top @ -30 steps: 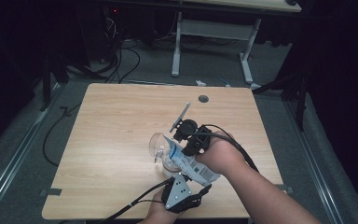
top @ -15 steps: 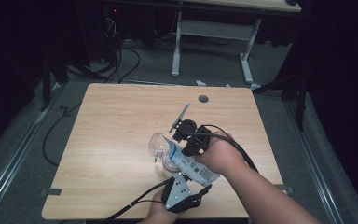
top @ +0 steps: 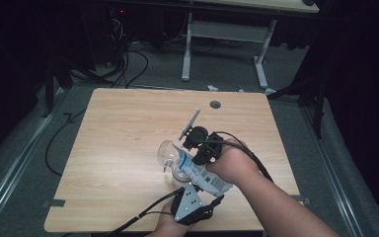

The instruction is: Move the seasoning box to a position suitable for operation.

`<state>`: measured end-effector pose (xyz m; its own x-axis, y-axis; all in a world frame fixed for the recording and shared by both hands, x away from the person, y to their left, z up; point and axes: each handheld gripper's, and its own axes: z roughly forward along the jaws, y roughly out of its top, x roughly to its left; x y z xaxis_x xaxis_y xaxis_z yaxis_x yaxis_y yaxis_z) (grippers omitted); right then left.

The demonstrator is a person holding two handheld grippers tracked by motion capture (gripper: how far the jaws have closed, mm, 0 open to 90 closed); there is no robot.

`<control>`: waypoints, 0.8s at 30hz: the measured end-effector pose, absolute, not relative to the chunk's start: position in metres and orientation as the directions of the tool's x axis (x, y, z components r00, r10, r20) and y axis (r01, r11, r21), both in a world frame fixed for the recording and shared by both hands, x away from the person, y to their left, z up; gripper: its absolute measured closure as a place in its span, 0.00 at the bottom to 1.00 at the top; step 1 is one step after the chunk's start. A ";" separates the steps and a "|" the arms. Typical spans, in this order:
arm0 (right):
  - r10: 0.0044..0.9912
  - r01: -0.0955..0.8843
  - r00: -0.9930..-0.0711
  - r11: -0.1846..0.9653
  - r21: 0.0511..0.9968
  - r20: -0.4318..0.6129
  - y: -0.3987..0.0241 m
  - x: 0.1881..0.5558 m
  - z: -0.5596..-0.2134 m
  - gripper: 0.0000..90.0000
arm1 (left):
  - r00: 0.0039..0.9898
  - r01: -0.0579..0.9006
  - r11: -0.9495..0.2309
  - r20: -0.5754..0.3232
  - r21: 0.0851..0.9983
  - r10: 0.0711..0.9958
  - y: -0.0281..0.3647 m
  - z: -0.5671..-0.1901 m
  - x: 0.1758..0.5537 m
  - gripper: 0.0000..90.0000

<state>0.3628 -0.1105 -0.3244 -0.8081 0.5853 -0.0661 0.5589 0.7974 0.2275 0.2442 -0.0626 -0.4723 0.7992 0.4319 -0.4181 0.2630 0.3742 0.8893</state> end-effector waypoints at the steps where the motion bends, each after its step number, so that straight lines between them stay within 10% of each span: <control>1: 0.585 0.559 -0.808 0.798 0.228 -0.067 -0.110 0.363 -0.324 1.00 | 0.799 0.263 0.374 -0.418 0.889 0.432 -0.062 -0.472 0.244 0.57; 24: 0.581 0.554 -0.811 0.800 0.229 -0.068 -0.108 0.364 -0.326 1.00 | 0.801 0.257 0.374 -0.413 0.891 0.434 -0.061 -0.473 0.245 0.57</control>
<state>0.3637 -0.1084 -0.3256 -0.8113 0.5807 -0.0676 0.5540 0.8005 0.2287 0.2450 -0.0612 -0.4725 0.8005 0.4342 -0.4131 0.2569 0.3741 0.8911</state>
